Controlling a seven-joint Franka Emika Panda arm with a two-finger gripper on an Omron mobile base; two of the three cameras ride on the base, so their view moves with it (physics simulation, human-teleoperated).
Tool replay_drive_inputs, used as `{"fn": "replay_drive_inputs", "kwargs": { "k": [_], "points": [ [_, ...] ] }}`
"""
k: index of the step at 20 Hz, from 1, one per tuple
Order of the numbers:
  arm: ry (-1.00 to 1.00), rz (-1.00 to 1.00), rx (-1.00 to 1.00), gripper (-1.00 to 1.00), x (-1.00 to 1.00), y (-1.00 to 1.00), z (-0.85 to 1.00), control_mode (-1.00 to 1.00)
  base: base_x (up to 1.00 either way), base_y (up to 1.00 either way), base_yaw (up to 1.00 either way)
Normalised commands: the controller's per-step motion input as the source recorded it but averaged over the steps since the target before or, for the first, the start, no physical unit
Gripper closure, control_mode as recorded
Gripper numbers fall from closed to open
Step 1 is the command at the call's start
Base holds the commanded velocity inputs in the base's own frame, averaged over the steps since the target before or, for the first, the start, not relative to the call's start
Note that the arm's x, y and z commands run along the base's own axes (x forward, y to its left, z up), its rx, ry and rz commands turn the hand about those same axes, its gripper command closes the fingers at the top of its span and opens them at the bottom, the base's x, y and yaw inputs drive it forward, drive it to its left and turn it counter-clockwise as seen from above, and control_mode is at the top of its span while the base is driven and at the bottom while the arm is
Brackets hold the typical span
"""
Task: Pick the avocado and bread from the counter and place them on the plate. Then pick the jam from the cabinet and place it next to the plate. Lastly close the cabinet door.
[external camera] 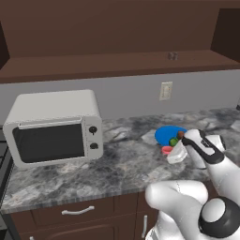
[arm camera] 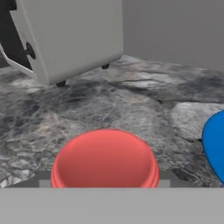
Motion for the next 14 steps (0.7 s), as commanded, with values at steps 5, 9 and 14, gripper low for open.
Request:
{"fn": "replay_drive_inputs", "kwargs": {
  "k": [5,9,14],
  "points": [
    [-0.03,-0.02,0.00,1.00,0.12,0.21,-0.35,-1.00,0.00,0.00,0.00],
    [-0.03,-0.02,0.00,1.00,0.14,0.19,-0.34,-1.00,0.00,0.00,0.00],
    [-0.02,-0.02,0.00,1.00,0.13,0.18,-0.34,-1.00,0.00,0.00,0.00]
  ]
}}
